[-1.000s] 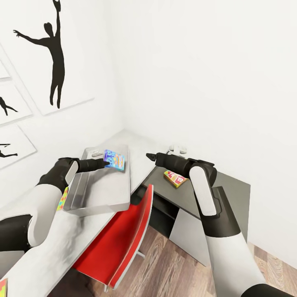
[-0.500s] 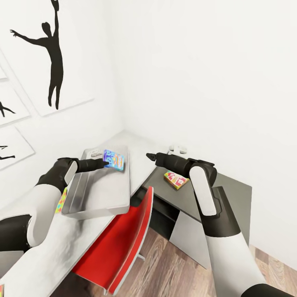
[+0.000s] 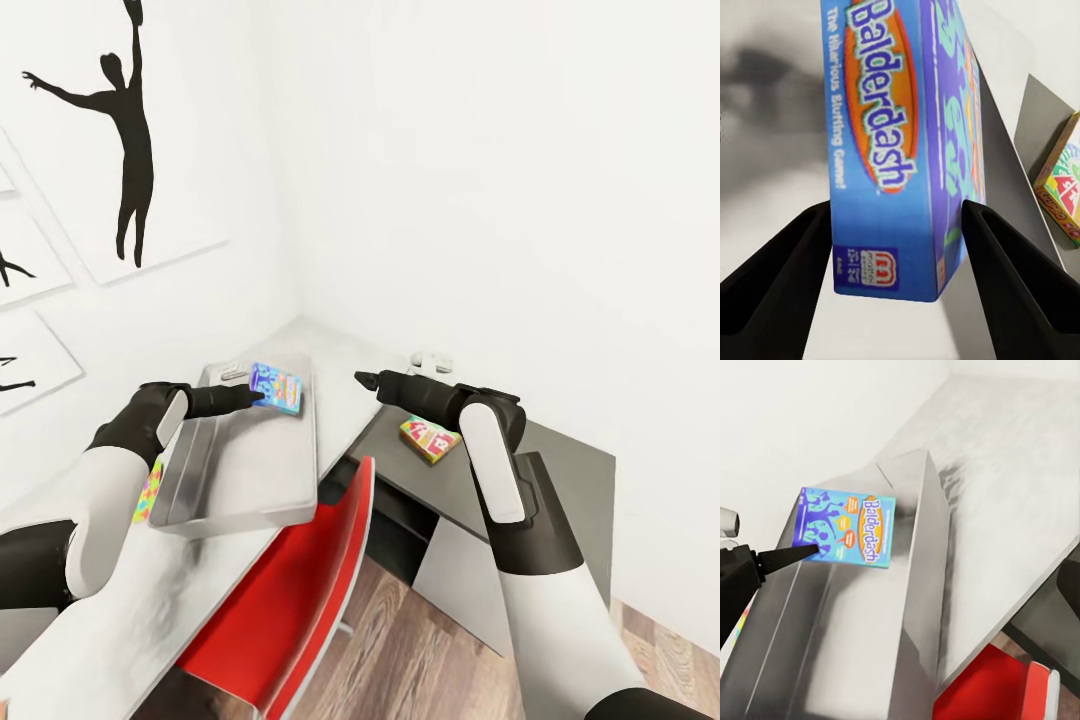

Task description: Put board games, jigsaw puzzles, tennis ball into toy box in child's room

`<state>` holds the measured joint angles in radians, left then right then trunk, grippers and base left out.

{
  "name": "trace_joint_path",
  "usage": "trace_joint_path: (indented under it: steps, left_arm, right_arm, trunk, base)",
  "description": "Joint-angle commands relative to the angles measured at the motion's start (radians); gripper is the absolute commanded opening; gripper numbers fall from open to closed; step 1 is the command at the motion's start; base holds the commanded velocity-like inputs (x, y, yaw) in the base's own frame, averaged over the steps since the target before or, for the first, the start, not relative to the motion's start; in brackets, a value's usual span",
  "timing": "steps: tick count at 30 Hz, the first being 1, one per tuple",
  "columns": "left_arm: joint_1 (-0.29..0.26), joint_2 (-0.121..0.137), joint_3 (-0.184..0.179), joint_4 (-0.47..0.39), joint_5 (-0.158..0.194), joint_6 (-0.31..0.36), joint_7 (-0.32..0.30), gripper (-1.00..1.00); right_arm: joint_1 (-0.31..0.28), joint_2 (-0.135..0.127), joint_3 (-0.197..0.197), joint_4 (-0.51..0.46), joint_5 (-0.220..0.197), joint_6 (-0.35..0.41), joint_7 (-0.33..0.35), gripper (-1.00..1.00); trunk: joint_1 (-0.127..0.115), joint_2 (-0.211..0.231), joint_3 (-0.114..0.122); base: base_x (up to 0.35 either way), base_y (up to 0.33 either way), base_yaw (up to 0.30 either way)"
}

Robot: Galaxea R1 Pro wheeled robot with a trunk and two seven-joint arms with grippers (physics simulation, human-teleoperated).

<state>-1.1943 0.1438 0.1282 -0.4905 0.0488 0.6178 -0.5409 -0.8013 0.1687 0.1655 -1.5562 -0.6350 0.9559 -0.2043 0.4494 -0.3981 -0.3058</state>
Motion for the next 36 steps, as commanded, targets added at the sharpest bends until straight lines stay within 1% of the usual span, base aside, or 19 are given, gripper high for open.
trace_joint_path:
  steps: [1, 13, 22, 23, 27, 30, 36]
  left_arm:
    - [-0.001, -0.001, 0.004, 0.000, 0.005, 0.008, -0.001, -1.00]
    - [-0.001, 0.004, 0.006, 0.000, 0.006, 0.011, 0.000, -1.00]
    - [-0.001, 0.003, 0.007, 0.000, 0.006, 0.013, 0.001, -1.00]
    - [-0.001, 0.002, 0.007, 0.000, 0.006, 0.013, 0.001, 1.00]
    - [-0.002, 0.001, 0.007, 0.000, 0.006, 0.014, 0.005, 1.00]
    - [-0.001, 0.000, 0.007, 0.000, 0.006, 0.014, 0.030, 1.00]
    - [-0.001, -0.001, 0.007, 0.000, 0.008, 0.013, 0.047, 1.00]
  right_arm:
    - [-0.001, 0.000, 0.000, -0.001, -0.010, 0.003, -0.010, 1.00]
    - [-0.001, 0.000, 0.000, -0.001, -0.010, 0.003, -0.012, 1.00]
    - [-0.001, 0.001, 0.000, -0.001, -0.009, 0.004, -0.012, 1.00]
    - [-0.002, 0.001, 0.000, -0.001, -0.009, 0.004, -0.012, 1.00]
    - [-0.002, 0.001, 0.000, -0.001, -0.009, 0.004, -0.012, 1.00]
    - [-0.002, 0.001, 0.000, -0.001, -0.009, 0.004, -0.012, 1.00]
    - [-0.001, 0.001, 0.000, -0.002, -0.008, 0.004, -0.011, 1.00]
  trunk:
    - [0.001, -0.002, -0.002]
    - [0.001, -0.002, -0.002]
    - [0.001, -0.002, -0.002]
    - [0.001, -0.002, -0.002]
    - [0.001, -0.002, -0.002]
    - [0.001, -0.002, -0.002]
    - [0.001, -0.002, -0.002]
  base:
    - [0.026, 0.016, 0.000]
    - [0.004, 0.003, 0.000]
    - [0.000, 0.000, 0.000]
    - [0.000, 0.000, 0.000]
    - [0.000, 0.000, 0.000]
    - [0.000, 0.000, 0.000]
    - [0.000, 0.000, 0.000]
